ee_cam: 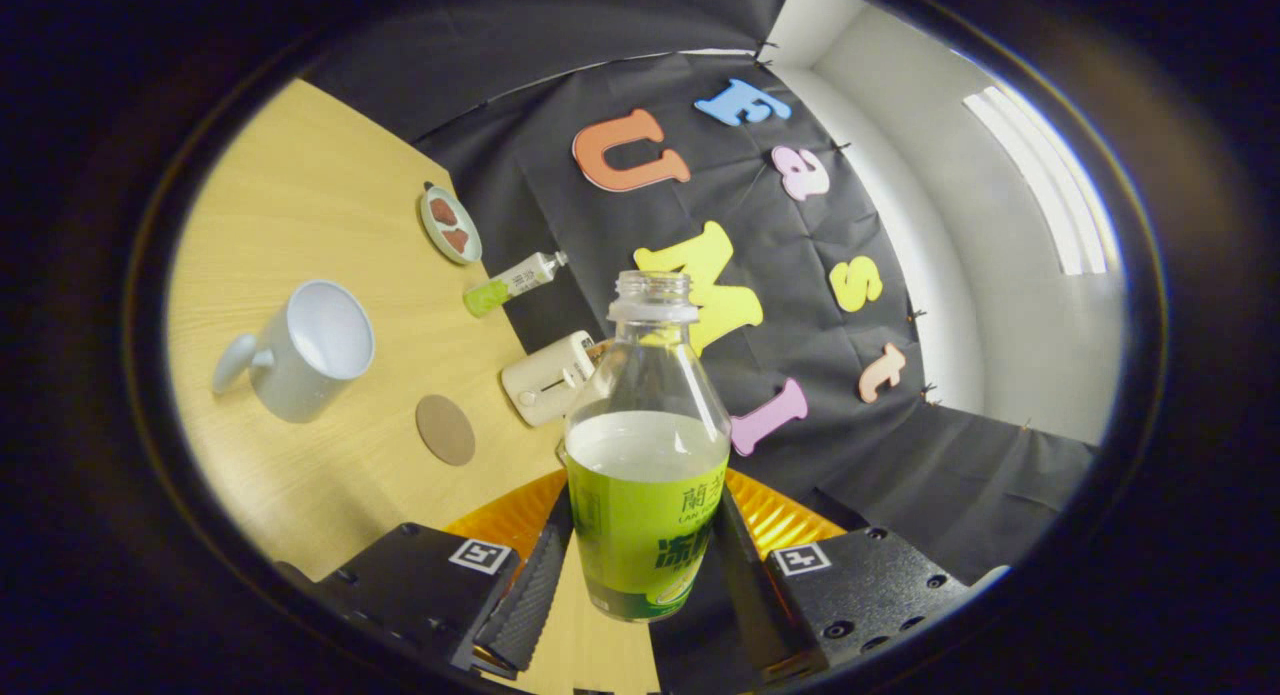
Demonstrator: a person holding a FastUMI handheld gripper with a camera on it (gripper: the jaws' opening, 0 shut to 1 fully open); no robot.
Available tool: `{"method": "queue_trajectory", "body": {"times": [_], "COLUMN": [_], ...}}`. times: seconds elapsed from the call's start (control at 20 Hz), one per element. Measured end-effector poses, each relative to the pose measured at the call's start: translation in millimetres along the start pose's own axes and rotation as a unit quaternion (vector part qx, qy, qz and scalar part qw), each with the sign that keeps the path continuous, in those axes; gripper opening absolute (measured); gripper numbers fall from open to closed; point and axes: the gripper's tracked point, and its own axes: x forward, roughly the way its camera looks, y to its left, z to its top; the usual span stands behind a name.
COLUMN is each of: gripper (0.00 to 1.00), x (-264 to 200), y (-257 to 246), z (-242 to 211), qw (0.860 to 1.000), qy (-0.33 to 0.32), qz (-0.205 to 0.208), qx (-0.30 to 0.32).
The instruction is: Take the bottle from table, then pour the juice into the cup, finally place the bottle on the coaster
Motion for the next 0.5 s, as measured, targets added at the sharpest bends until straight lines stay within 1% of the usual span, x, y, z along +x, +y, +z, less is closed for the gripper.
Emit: {"method": "queue_trajectory", "body": {"times": [0.15,0.3,0.4,0.5], "gripper": [0.80,0.80,0.80,0.80], "x": [4.9,11.0,13.5,13.0], "y": [4.2,10.5,9.0,13.4], "z": [-2.7,-2.9,0.4,1.3], "qw": [0.999,0.998,0.997,0.996], "qy": [0.004,0.007,0.003,0.003], "qz": [-0.007,-0.008,-0.015,-0.010], "qx": [-0.036,-0.060,-0.075,-0.085]}}
